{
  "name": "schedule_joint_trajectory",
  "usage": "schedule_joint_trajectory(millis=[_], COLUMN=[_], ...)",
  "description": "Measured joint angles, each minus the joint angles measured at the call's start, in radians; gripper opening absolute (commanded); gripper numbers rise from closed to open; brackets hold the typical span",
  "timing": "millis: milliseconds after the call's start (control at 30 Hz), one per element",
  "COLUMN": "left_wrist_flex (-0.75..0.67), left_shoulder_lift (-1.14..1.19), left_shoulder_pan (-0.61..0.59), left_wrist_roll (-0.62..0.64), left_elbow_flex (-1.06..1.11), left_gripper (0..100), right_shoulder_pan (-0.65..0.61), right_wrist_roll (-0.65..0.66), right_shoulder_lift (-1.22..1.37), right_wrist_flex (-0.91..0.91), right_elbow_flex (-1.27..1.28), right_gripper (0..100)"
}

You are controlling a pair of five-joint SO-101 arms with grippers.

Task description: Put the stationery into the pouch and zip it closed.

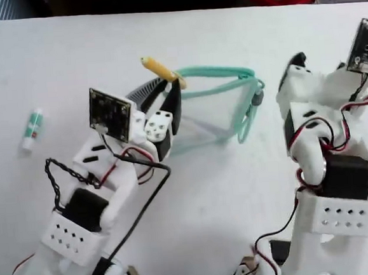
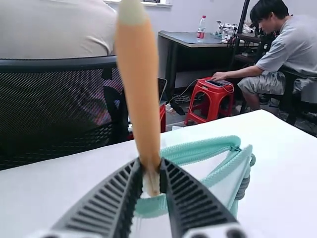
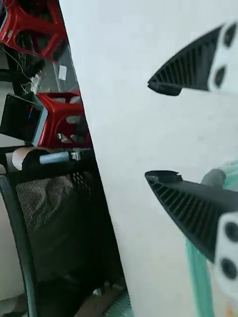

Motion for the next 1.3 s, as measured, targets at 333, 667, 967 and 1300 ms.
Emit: schedule_joint_trajectory(millis=[333, 667, 967, 1300], left_wrist_flex=[-0.02, -0.021, -0.014, 0.193], left_shoulder_lift=[0.106, 0.141, 0.132, -0.118], left_shoulder_pan=[-0.003, -0.003, -0.003, -0.031], left_wrist_roll=[-0.003, -0.003, -0.003, -0.046], left_elbow_flex=[-0.018, -0.048, -0.048, -0.084], left_gripper=[2, 2, 18, 18], right_shoulder_pan=[-0.253, -0.258, -0.253, -0.236], right_wrist_roll=[-0.074, -0.077, -0.078, -0.078], right_shoulder_lift=[0.13, 0.216, 0.258, 0.262], right_wrist_flex=[0.044, -0.043, -0.061, -0.063], right_elbow_flex=[-0.014, 0.014, 0.009, 0.017], right_gripper=[24.0, 24.0, 23.8, 23.8])
